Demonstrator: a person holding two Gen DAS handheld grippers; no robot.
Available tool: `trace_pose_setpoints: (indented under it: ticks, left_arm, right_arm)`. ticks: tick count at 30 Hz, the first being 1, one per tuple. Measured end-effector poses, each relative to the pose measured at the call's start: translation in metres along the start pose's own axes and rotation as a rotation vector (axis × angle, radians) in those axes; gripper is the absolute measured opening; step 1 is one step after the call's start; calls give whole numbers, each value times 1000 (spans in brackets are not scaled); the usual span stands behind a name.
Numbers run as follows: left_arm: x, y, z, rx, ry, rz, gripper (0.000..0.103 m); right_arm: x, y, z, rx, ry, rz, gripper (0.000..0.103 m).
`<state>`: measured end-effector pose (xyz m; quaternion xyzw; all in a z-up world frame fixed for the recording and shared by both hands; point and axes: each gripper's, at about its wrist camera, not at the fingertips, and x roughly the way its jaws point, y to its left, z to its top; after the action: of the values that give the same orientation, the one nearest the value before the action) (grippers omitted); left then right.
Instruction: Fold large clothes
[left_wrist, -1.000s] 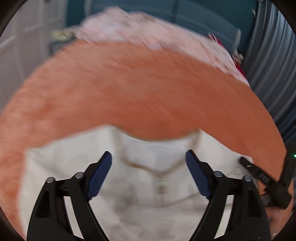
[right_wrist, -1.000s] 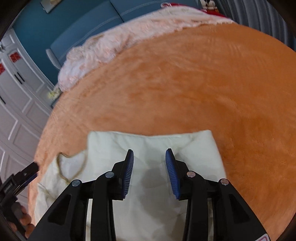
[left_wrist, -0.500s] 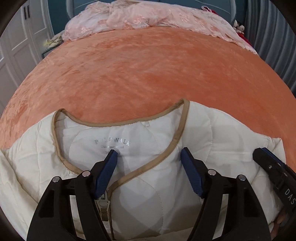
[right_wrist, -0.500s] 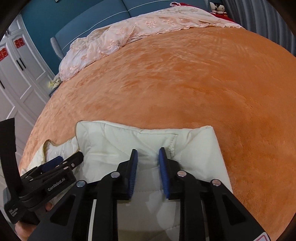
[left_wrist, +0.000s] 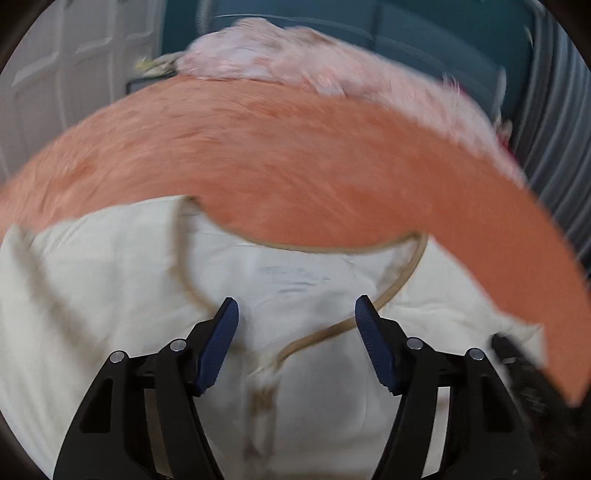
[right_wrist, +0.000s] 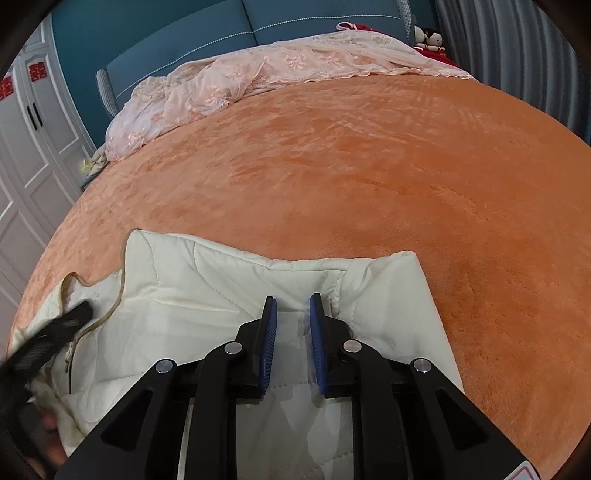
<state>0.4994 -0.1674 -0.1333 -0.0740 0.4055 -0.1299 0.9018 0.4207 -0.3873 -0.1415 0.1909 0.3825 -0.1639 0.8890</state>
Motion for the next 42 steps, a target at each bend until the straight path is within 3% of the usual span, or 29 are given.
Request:
trace_pose_setpoints:
  ticks: [3, 4, 6, 9, 12, 16, 26, 28, 30, 31, 32, 33, 35, 37, 40, 42]
  left_arm:
    - [-40, 27, 1, 28, -38, 65, 66]
    - [-47, 37, 4, 47, -22, 73, 66]
    - [-45, 55, 8, 85, 59, 125, 65]
    - [-28, 68, 9, 121, 132, 158, 65]
    - [-14, 64, -1, 151, 130, 200, 66]
    - [-8, 65, -12, 182, 89, 229, 69]
    - [-2, 70, -18, 162, 35, 218, 75]
    - [-4, 71, -18, 152, 27, 219, 75]
    - [-16, 77, -18, 111, 2, 233, 75]
    - [-33, 86, -19, 59, -25, 251, 74]
    - [-48, 92, -20, 28, -44, 243, 73]
    - [-63, 98, -23, 12, -59, 236, 79]
    - [-112, 115, -41, 40, -74, 203, 89]
    - [-155, 137, -65, 86, -57, 185, 93]
    - [-208, 184, -109, 96, 76, 158, 96]
    - [-236, 227, -144, 31, 189, 166, 96]
  right_arm:
    - [-17, -4, 5, 32, -28, -19, 14]
    - [-26, -2, 7, 26, -53, -31, 20]
    - [-62, 19, 10, -37, -126, 25, 20]
    - [-65, 72, 9, -172, -16, 128, 20]
    - [-34, 112, -6, -221, 137, 191, 16]
    - [3, 138, -33, -330, 181, 104, 15]
    - [9, 130, -45, -279, 106, 107, 8]
    - [4, 124, -42, -240, 81, 88, 0]
    - [-17, 110, -40, -163, -5, -2, 0]
    - [-38, 96, -40, -93, -71, -56, 14]
    - [-61, 80, -43, -29, -112, -61, 19]
    - [-84, 64, -48, 1, -120, -26, 22]
    - [-126, 37, -66, -11, -83, 43, 26]
    - [-179, 0, -99, -45, -51, 53, 49]
    - [-244, -49, -150, -43, 3, 48, 71]
    - [-282, -83, -192, -36, 80, 23, 74]
